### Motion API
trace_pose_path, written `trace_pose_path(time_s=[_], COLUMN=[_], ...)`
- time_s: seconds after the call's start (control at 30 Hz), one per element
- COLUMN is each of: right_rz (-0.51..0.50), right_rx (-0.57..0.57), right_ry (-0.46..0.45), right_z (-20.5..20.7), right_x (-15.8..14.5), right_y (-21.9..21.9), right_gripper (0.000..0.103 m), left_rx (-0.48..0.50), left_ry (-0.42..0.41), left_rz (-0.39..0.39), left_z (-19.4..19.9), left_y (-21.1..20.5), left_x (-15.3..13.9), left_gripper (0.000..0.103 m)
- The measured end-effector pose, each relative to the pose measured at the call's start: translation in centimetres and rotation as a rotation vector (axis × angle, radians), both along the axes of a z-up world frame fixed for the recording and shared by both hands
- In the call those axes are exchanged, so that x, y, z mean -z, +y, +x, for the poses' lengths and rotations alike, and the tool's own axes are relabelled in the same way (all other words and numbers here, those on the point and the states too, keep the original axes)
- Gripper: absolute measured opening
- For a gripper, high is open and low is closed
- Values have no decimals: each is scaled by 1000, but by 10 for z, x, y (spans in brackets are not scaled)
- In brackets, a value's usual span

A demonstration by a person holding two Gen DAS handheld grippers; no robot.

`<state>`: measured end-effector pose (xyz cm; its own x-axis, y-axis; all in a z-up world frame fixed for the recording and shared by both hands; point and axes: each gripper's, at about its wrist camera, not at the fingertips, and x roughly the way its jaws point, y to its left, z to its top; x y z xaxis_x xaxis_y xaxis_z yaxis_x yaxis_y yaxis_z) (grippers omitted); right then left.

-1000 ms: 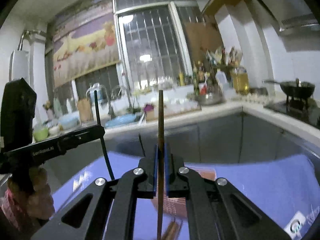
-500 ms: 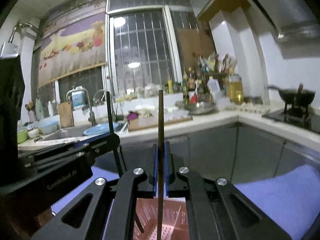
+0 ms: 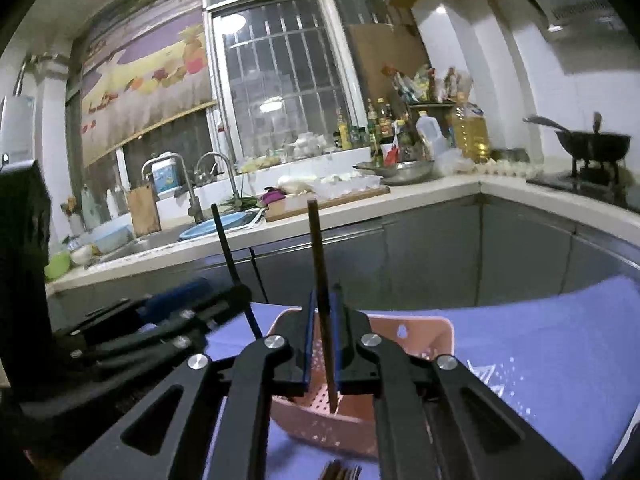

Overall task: Organize utensils
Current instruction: 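Return both open tools to the chopstick row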

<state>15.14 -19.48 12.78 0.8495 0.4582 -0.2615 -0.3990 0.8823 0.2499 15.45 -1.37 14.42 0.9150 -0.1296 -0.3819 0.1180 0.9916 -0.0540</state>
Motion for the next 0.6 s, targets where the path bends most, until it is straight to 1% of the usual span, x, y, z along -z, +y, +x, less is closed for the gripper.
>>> trace_pose_path(time_s=[0.07,0.1,0.13,0.23,0.33,0.43,0.53,0.57,0.6], right_rz=[20,30,36,69,111,106,56,34,19], right_rx=[-3,1,8,28,42,58,60,60,59], right_ry=[6,2,-2,-9,17,67,146,187,221], right_z=[-11,-18,-23,-48,-77,-103,-122,-128,-132], right_x=[-3,-5,-8,-13,-5,14,40,52,62], right_y=[-5,-7,-10,-24,-42,-54,-56,-55,-53], right_gripper=[26,30,35,37,37,37,37,37,37], left_rx=[-8,-11,-15,-17,-1,29,95,115,131], left_ry=[-26,-39,-56,-97,-109,-66,63,119,163], left_rz=[-4,-6,-10,-45,-75,-77,-82,-83,-84], left_z=[-13,-20,-28,-55,-83,-101,-112,-114,-116], left_y=[3,4,7,20,33,39,38,35,32], left_x=[-8,-13,-18,-33,-37,-25,9,26,40], left_gripper=[48,49,49,49,49,49,49,46,42])
